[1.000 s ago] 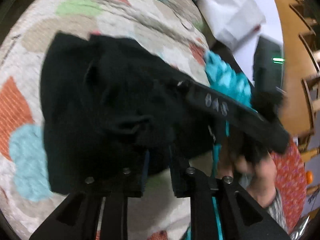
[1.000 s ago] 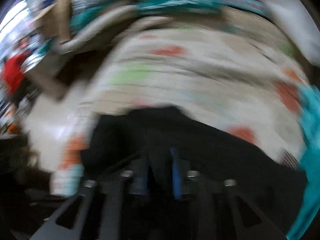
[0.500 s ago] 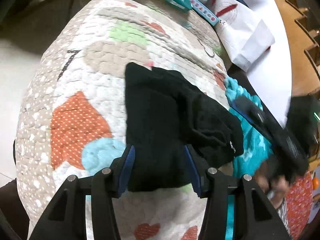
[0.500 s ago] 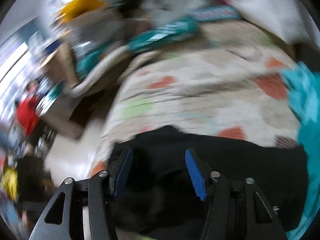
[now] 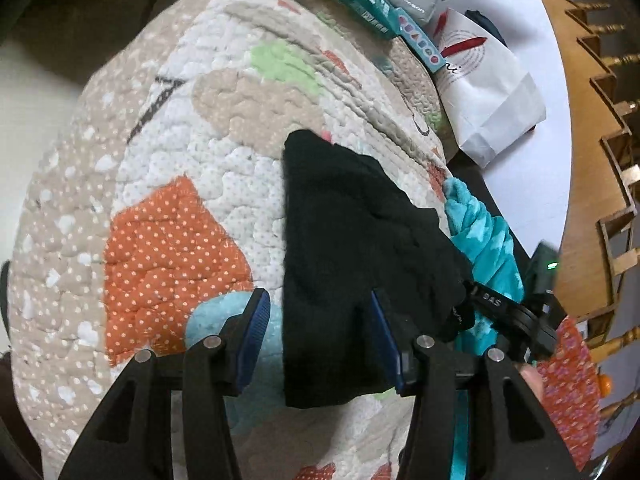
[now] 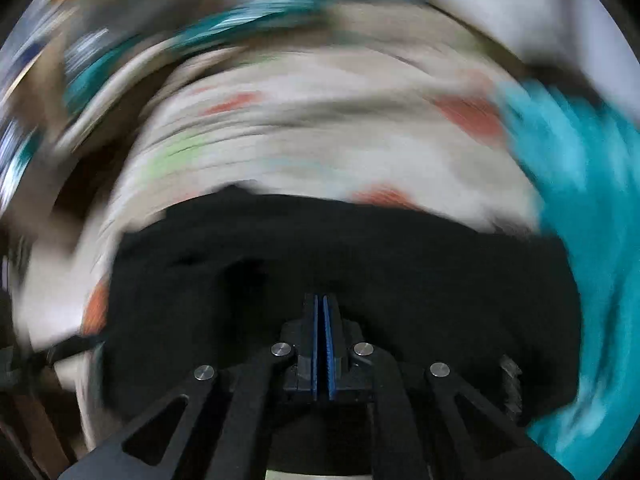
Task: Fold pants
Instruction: 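Lower the folded pants onto the quilt and open both grippers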
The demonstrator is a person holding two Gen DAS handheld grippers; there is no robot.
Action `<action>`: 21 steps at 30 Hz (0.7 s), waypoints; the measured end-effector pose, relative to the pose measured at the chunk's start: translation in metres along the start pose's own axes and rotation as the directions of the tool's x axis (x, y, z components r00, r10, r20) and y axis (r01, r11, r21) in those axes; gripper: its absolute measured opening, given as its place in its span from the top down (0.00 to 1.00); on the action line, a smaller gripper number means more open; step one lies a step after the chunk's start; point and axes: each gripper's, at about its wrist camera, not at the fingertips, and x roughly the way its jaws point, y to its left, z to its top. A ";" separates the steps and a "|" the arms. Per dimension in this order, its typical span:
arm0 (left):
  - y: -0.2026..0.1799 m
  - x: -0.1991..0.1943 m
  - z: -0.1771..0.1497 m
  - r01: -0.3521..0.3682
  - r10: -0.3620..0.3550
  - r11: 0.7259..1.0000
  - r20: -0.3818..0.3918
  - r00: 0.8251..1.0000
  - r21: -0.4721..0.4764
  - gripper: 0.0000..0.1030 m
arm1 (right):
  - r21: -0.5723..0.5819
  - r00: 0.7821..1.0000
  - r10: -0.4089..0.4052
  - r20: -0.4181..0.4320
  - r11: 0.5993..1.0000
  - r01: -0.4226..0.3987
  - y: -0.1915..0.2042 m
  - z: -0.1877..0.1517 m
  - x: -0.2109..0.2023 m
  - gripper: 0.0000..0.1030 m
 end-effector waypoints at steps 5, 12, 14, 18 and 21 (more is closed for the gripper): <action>-0.011 0.013 -0.001 0.007 -0.006 1.000 -0.018 1.000 0.023 0.51 | 0.155 0.997 -0.043 0.071 0.987 0.031 -0.042 0.004 -0.021 0.91; -0.015 0.019 -0.002 -0.007 0.007 0.999 -0.020 1.000 0.032 0.51 | -0.202 0.965 0.217 0.144 0.962 -0.187 0.054 0.003 -0.046 0.23; -0.011 0.019 -0.001 0.002 -0.001 1.000 -0.022 1.000 0.013 0.51 | -0.302 0.971 0.212 0.111 0.938 -0.170 0.078 -0.007 -0.040 0.42; -0.007 0.017 0.000 0.007 -0.007 1.000 -0.017 1.000 -0.005 0.51 | -0.312 0.989 0.146 -0.005 0.940 -0.140 0.081 -0.021 -0.016 0.95; -0.007 0.016 -0.002 0.017 -0.017 1.000 -0.014 1.000 -0.007 0.48 | -0.242 0.993 0.120 0.014 0.964 -0.113 0.062 -0.022 -0.028 0.96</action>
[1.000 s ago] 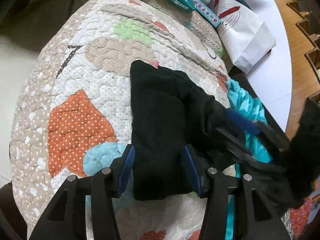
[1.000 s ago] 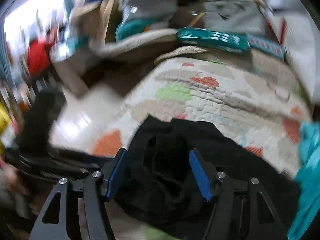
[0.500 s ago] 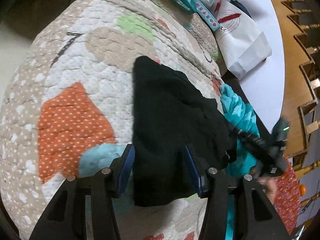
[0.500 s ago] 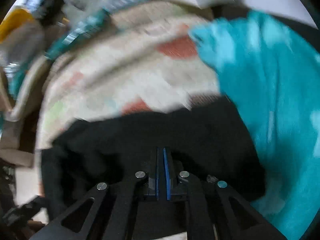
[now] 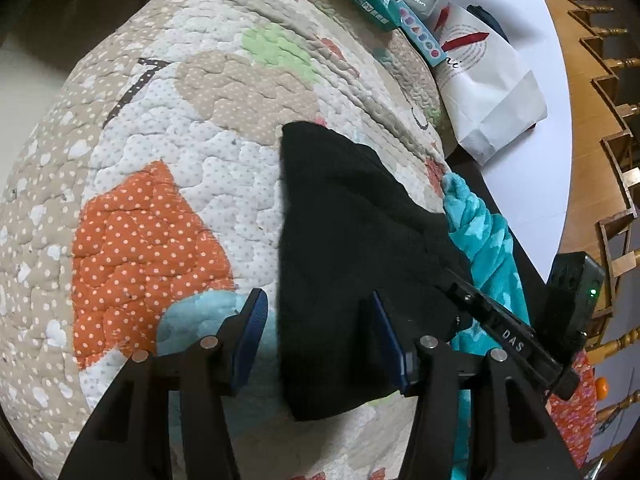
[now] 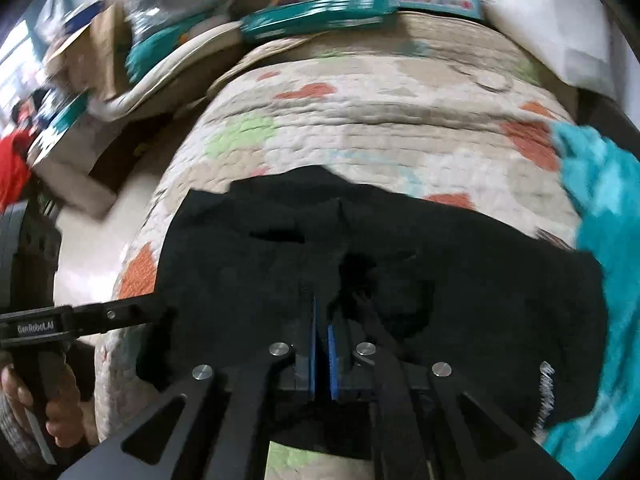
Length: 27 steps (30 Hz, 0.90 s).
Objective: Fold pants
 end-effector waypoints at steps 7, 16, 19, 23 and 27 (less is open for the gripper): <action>-0.020 0.018 -0.009 0.021 -0.019 0.999 -0.040 0.999 0.045 0.47 | 0.075 0.981 -0.177 -0.085 0.980 0.184 -0.036 -0.004 0.006 0.71; -0.045 0.041 -0.024 -0.045 0.052 0.989 -0.049 0.997 0.138 0.51 | -0.113 0.994 -0.090 0.065 0.989 0.097 0.025 0.057 -0.015 0.43; -0.046 0.044 -0.025 -0.080 0.089 0.985 -0.055 0.995 0.154 0.72 | -0.179 0.996 0.048 -0.073 0.982 -0.061 0.058 0.082 0.022 0.42; -0.042 0.045 -0.024 -0.086 0.094 0.988 -0.058 0.994 0.128 0.77 | -0.251 0.974 -0.024 -0.225 0.968 -0.034 0.094 0.098 0.082 0.40; -0.045 0.046 -0.024 -0.112 0.120 0.984 -0.050 0.991 0.136 0.79 | -0.305 0.915 -0.178 -0.361 0.950 0.065 0.107 0.087 0.128 0.47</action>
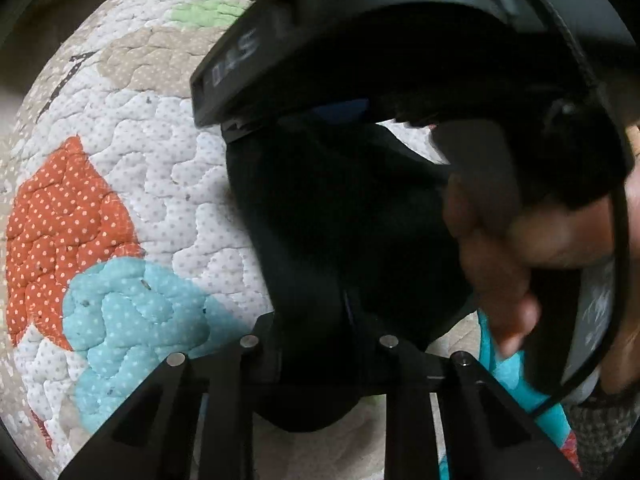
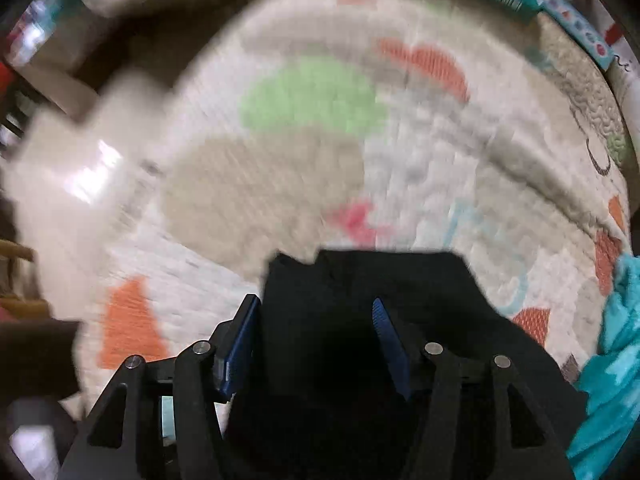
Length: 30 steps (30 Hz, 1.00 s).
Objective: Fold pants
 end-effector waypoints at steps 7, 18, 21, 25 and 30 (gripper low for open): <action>0.009 -0.007 0.005 0.012 -0.012 0.999 0.010 1.000 -0.052 0.87 | 0.056 0.996 0.051 0.070 0.997 -0.055 0.000 -0.006 -0.015 0.87; 0.095 -0.062 0.017 -0.017 0.055 0.950 0.114 0.992 -0.311 0.85 | 0.016 0.966 0.186 0.178 0.981 -0.192 0.056 0.037 -0.041 0.87; 0.109 -0.068 0.012 -0.008 0.054 0.931 0.114 0.992 -0.366 0.81 | 0.031 0.958 0.217 0.190 0.974 -0.226 0.073 0.051 -0.029 0.72; 0.107 -0.083 0.007 -0.019 0.074 0.934 0.142 0.987 -0.357 0.75 | 0.058 0.924 0.291 0.246 0.948 -0.314 0.054 0.051 -0.039 0.53; 0.099 -0.104 0.013 -0.038 0.121 0.943 0.232 0.965 -0.332 0.59 | 0.182 0.893 0.203 0.402 0.938 -0.295 -0.028 0.007 -0.091 0.52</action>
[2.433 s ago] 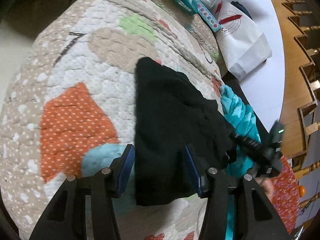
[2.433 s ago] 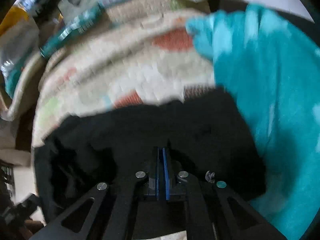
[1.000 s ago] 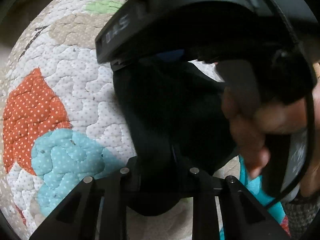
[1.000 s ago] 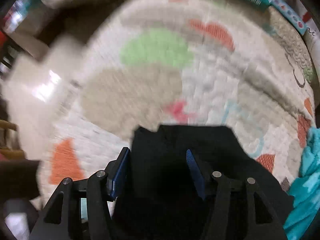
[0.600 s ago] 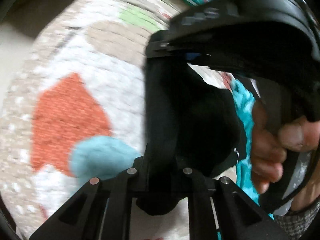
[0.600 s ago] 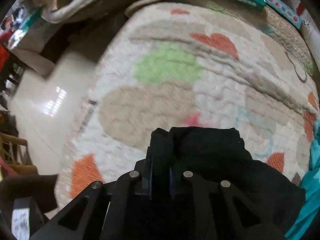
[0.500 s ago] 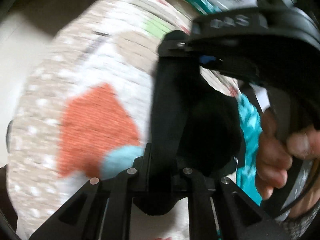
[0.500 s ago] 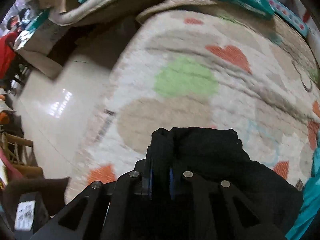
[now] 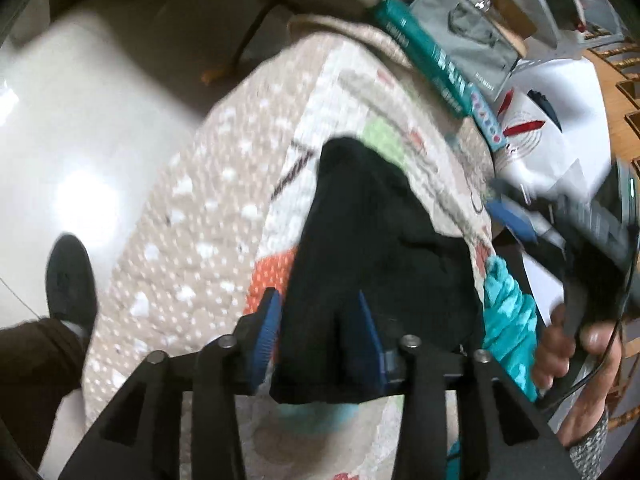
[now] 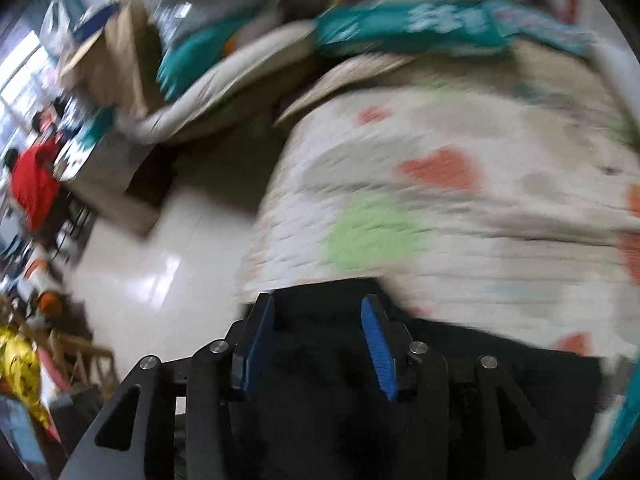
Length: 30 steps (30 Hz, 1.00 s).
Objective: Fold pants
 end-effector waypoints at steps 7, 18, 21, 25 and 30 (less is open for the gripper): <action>-0.011 0.006 0.002 -0.039 0.038 0.998 0.020 0.999 0.052 0.55 | 0.007 0.999 -0.040 0.022 0.999 0.040 -0.039 -0.058 -0.043 0.52; -0.021 0.017 -0.002 -0.049 0.046 0.989 0.019 0.999 0.139 0.52 | 0.163 0.982 0.190 -0.027 0.970 -0.183 -0.045 -0.114 -0.003 0.79; -0.033 0.021 -0.008 -0.059 0.055 0.977 0.025 0.998 0.203 0.51 | 0.219 0.988 0.151 -0.033 0.966 -0.140 -0.059 -0.122 -0.006 0.80; -0.050 0.029 -0.018 -0.085 0.082 0.952 0.020 0.996 0.294 0.49 | 0.309 0.995 0.091 -0.035 0.948 -0.076 -0.089 -0.138 -0.016 0.78; -0.045 0.043 -0.021 -0.114 0.126 0.951 -0.025 0.992 0.287 0.42 | 0.404 1.000 -0.008 0.015 0.915 0.001 -0.103 -0.149 -0.033 0.42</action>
